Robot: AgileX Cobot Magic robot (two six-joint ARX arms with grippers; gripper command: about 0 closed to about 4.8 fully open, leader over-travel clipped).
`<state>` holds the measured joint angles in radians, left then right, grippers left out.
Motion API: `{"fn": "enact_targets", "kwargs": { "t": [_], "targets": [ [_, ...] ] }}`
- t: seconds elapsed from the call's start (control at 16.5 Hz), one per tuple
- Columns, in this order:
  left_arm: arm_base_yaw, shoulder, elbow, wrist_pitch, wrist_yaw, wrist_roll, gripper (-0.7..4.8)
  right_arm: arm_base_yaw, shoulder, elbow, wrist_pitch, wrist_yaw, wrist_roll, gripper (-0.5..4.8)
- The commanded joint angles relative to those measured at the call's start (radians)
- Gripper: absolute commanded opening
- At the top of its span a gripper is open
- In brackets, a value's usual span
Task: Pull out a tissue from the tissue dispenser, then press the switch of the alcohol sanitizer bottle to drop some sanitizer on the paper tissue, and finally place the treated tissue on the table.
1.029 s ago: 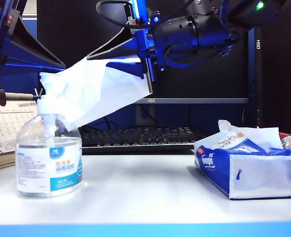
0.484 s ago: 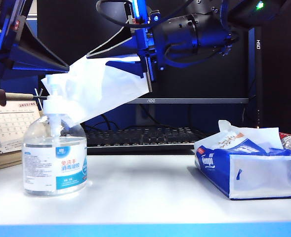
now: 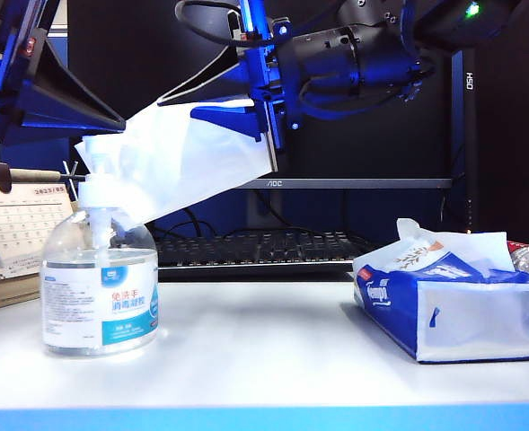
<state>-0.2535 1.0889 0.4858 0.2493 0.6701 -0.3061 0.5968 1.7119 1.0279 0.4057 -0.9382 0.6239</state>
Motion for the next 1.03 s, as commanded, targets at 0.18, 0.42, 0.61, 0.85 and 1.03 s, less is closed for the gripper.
{"fn": "enact_targets", "kwargs": {
  "t": [0.18, 0.42, 0.61, 0.85, 1.03],
  "targets": [
    [-0.002, 0.012, -0.013, -0.095, -0.023, 0.016, -0.06, 0.002, -0.004, -0.003, 0.010, -0.128, 0.136, -0.05],
    [-0.001, 0.012, -0.013, -0.095, -0.023, 0.019, -0.06, 0.001, -0.004, -0.018, 0.010, -0.190, 0.177, -0.05],
    [-0.002, 0.012, -0.013, -0.096, -0.019, 0.019, -0.06, -0.024, -0.004, -0.018, 0.030, -0.178, 0.177, -0.05],
    [-0.001, 0.011, -0.013, -0.098, -0.019, 0.019, -0.06, -0.154, -0.003, -0.039, -0.045, -0.171, 0.177, -0.05],
    [-0.001, 0.011, -0.013, -0.098, -0.019, 0.027, -0.06, -0.174, -0.003, -0.141, -0.064, -0.210, 0.177, -0.05]
  ]
}}
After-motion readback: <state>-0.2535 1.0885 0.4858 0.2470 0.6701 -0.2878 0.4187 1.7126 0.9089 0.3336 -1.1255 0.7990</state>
